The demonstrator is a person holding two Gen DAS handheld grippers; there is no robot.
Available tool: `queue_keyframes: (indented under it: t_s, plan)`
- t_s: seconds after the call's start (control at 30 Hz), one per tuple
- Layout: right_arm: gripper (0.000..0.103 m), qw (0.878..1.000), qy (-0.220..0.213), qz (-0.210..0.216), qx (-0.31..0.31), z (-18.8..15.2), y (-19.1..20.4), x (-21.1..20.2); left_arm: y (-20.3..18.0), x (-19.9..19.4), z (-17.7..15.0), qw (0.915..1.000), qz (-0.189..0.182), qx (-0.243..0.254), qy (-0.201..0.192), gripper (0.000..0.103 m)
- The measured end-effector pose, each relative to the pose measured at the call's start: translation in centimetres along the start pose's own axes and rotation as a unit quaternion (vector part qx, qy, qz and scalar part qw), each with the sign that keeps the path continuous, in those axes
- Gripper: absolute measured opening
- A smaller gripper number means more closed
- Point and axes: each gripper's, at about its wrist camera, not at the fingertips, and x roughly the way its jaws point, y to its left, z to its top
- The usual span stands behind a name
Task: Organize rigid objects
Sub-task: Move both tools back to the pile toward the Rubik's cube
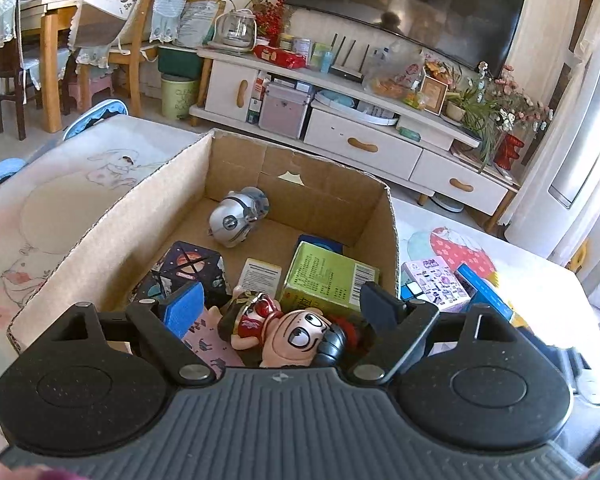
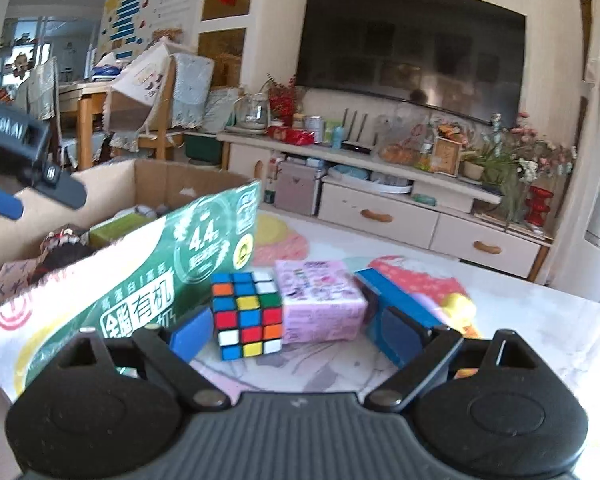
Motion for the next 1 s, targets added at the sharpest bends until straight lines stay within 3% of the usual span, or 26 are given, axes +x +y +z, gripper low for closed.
queue_keyframes:
  t_s: [0.3,0.37,0.43,0.67,0.7,1.0]
  plan:
    - [0.083,1.000,0.005,0.029,-0.004,-0.3,1.4,3.3,-0.1,0.1,-0.1,0.9999,-0.008,0.012,0.003,0.103]
    - [0.078,0.999,0.004,0.034,-0.007,-0.2,1.6,3.9,-0.1,0.2,-0.1,0.9998,-0.009,0.014,0.004,0.103]
    - [0.065,0.999,0.008,0.040,-0.010,-0.2,1.8,4.4,-0.1,0.3,-0.1,0.9998,-0.010,0.015,0.005,0.103]
    - [0.059,0.998,0.014,0.055,-0.011,-0.2,2.0,5.5,-0.4,0.5,-0.2,0.9997,-0.011,0.021,0.007,0.103]
    - [0.053,0.998,0.015,0.056,-0.010,-0.2,2.0,5.6,-0.6,0.5,-0.3,0.9996,-0.011,0.023,0.007,0.103]
    - [0.053,0.998,0.022,0.057,0.001,-1.2,0.6,3.5,-1.4,0.4,-0.3,0.9994,-0.013,0.032,0.003,0.103]
